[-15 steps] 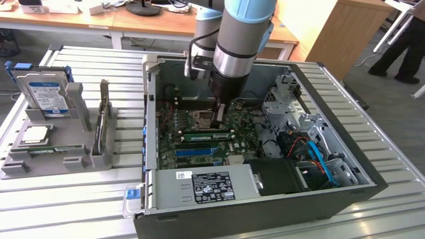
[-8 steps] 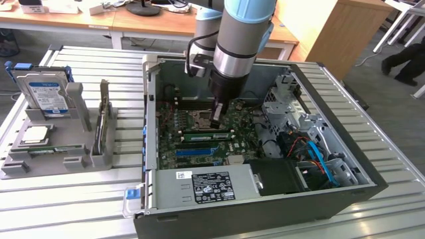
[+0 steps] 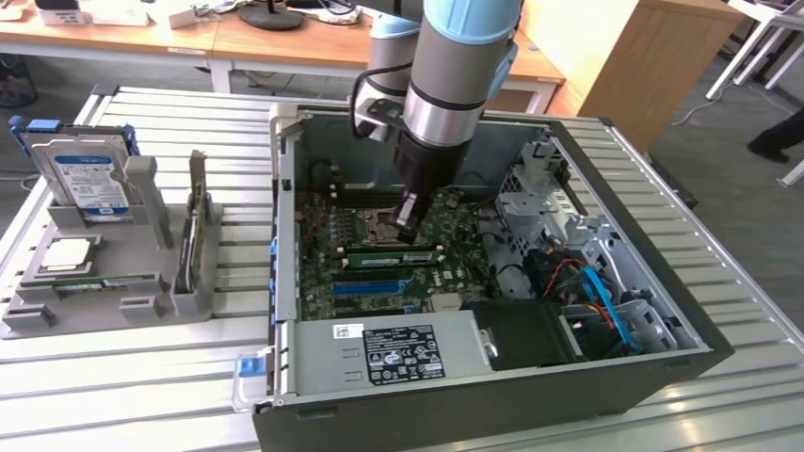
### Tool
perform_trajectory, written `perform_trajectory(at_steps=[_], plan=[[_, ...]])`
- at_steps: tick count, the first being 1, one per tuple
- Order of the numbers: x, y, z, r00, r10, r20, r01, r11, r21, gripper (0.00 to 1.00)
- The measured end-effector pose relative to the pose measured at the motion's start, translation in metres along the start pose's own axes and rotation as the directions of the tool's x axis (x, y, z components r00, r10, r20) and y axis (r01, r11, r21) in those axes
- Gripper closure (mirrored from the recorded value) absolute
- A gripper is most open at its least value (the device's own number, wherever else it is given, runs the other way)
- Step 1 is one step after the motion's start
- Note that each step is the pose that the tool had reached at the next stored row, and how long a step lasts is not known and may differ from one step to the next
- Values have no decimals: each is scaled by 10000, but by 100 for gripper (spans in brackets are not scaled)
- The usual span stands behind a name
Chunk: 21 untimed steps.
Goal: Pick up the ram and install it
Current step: 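Press down the ram until it locks into place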
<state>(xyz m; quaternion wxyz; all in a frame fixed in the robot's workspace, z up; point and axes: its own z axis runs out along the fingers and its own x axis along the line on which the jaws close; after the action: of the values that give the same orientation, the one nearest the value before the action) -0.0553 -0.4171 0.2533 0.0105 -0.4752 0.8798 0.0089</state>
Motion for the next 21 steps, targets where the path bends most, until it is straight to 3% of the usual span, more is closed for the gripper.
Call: perform_trajectory(at_steps=[6, 11, 16, 21], plan=[[0, 0, 1, 9942, 1072, 8, -1072, 9942, 28, 89], [0, 0, 3, 9805, 1966, 16, -1966, 9805, 52, 89], [0, 0, 4, 9591, 2831, 27, -2831, 9591, 74, 89], [0, 0, 4, 9304, 3664, 40, -3664, 9304, 95, 89]])
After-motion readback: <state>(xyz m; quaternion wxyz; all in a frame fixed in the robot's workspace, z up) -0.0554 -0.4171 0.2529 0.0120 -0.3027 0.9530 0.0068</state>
